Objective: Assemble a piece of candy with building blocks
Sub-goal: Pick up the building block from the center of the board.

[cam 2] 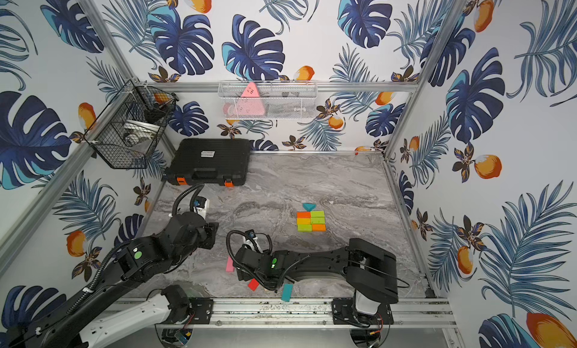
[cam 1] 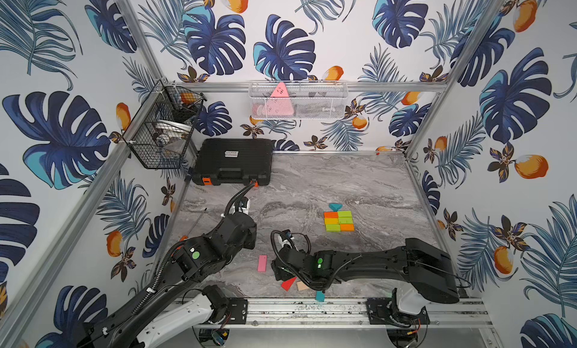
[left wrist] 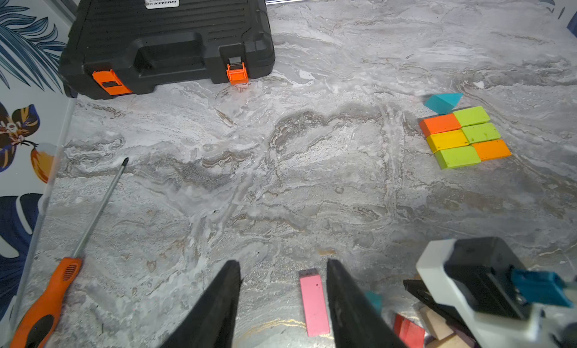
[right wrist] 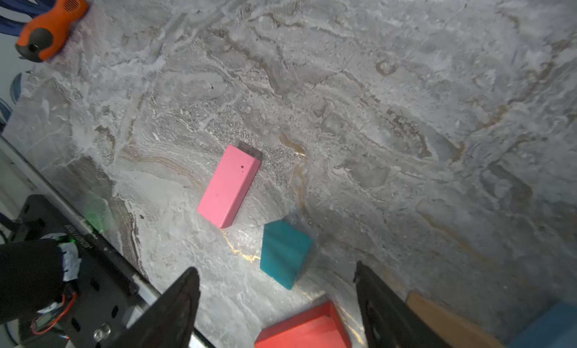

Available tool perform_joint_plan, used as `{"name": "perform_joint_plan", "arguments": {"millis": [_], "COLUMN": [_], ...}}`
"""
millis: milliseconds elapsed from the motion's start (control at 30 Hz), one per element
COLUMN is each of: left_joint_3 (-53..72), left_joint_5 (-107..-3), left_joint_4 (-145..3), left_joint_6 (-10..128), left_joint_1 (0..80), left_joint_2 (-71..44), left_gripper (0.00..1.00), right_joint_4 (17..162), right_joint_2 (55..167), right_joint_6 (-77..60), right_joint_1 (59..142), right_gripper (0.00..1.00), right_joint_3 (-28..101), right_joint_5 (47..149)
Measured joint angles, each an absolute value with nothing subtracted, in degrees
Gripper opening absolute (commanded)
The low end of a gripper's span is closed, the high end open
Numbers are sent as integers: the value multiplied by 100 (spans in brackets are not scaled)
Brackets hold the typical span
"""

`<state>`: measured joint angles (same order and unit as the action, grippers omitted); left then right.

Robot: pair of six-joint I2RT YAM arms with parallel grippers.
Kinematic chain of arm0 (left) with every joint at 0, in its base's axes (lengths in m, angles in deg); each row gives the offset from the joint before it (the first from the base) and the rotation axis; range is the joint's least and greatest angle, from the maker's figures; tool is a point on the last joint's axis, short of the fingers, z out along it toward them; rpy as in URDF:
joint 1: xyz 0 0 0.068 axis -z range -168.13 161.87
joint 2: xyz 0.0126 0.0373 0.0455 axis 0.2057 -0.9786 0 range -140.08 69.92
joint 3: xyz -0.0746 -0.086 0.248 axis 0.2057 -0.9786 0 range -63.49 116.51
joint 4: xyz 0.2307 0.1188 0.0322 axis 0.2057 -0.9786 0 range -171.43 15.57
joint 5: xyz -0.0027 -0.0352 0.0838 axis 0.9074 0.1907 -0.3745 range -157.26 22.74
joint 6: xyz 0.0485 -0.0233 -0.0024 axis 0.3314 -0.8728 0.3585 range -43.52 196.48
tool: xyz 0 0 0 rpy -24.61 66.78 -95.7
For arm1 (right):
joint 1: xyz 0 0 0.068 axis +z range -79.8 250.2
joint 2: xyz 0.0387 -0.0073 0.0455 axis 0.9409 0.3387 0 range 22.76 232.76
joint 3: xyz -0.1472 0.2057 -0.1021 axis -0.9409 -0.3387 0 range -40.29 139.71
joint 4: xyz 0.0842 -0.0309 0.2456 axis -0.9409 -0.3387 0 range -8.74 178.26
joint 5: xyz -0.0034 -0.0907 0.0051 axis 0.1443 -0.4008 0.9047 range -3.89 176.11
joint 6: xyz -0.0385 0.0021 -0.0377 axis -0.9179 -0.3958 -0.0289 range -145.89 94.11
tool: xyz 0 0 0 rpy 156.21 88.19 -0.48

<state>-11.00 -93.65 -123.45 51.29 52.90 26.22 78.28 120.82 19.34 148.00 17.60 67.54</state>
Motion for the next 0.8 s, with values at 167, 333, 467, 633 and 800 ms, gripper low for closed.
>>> {"name": "perform_joint_plan", "arguments": {"millis": [167, 333, 467, 633, 800], "left_joint_3": [-1201, -1293, -1295, -1295, -1297], "left_joint_5": [-9385, -9380, -9378, -9376, -9376], "left_joint_4": [-12332, -12297, -12290, -12290, -12288], "left_joint_6": [5242, 5269, 5304, 5374, 5387], "left_joint_1": [5288, 5286, 5286, 5286, 5288], "left_joint_2": [2908, 3065, 3041, 3055, 3098], "left_gripper": [52, 53, 54, 54, 54], "right_joint_4": [7817, 7835, 7771, 7636, 7640], "right_joint_2": [12709, 13057, 13109, 12911, 12521], "right_joint_6": [2109, 2142, 2107, 1978, 1672], "right_joint_1": [14855, 14922, 14925, 14916, 14691], "right_gripper": [75, 61, 45, 25, 25], "right_joint_3": [1887, 2095, 2162, 2154, 2282], "right_joint_5": [6824, 6599, 6524, 6551, 6739]}}
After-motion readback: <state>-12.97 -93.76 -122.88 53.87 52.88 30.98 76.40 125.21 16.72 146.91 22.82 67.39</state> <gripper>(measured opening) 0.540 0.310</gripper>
